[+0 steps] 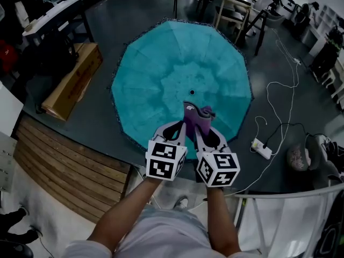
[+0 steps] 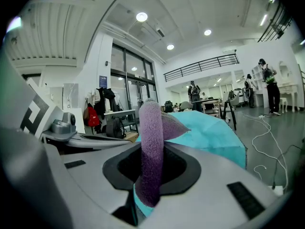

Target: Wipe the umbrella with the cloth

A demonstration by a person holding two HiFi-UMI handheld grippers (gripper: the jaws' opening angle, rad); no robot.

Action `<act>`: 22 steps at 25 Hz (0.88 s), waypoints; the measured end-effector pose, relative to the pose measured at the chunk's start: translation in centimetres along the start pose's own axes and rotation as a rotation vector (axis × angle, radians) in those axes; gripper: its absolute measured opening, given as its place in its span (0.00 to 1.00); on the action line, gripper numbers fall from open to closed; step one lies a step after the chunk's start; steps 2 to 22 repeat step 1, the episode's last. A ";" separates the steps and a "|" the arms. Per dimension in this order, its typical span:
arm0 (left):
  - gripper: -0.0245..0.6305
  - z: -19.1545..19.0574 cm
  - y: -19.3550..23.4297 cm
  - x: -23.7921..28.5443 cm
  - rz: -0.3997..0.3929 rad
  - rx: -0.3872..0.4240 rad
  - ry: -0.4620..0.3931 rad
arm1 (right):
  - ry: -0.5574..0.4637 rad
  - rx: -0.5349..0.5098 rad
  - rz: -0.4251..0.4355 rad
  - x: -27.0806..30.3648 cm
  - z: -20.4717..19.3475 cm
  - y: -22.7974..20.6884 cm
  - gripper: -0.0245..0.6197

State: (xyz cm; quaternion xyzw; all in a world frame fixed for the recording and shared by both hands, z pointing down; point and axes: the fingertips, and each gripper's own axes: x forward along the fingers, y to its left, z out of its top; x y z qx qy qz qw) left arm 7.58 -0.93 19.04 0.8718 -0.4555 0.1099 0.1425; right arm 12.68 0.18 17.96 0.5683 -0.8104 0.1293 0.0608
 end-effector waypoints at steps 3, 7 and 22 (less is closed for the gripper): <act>0.05 -0.1 0.0 -0.1 -0.001 0.000 0.001 | 0.002 0.000 0.001 0.0 -0.1 0.1 0.16; 0.05 -0.1 0.0 -0.1 -0.001 0.000 0.001 | 0.002 0.000 0.001 0.0 -0.1 0.1 0.16; 0.05 -0.1 0.0 -0.1 -0.001 0.000 0.001 | 0.002 0.000 0.001 0.0 -0.1 0.1 0.16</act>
